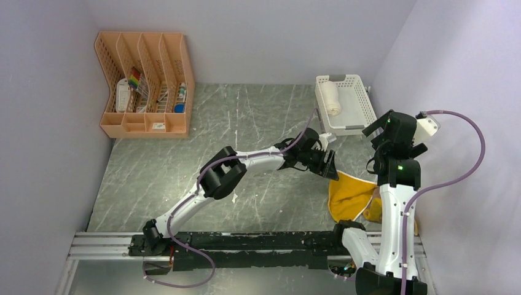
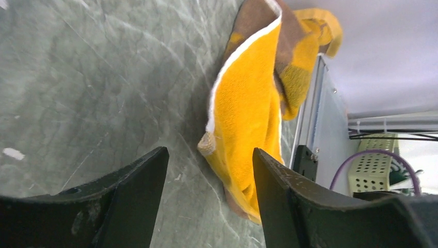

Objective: Roll the towels
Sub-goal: Move the towel to the center of the board, then flatten out the towel at the center of the board.

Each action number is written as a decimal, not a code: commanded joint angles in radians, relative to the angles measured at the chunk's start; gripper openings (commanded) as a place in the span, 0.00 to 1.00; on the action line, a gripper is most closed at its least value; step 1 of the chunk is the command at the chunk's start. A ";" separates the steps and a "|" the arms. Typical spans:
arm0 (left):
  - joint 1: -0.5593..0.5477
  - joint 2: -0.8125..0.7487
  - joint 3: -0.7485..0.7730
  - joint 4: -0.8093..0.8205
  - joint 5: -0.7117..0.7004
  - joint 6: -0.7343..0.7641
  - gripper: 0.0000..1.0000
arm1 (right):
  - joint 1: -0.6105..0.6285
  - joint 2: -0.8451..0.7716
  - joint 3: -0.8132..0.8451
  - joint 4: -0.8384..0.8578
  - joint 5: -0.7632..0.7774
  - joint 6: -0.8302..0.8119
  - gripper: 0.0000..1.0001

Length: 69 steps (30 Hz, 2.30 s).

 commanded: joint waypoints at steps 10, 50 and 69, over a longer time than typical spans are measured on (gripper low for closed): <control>0.045 -0.136 -0.287 0.390 0.059 -0.019 0.07 | -0.006 -0.004 0.013 0.046 -0.020 -0.017 1.00; 0.851 -0.845 -0.671 -0.640 -0.288 0.589 0.07 | 0.597 0.859 0.006 0.535 -0.678 -0.465 0.80; 0.913 -0.752 -0.537 -0.618 -0.265 0.551 0.07 | 0.657 1.062 0.179 0.413 -0.632 -0.518 0.00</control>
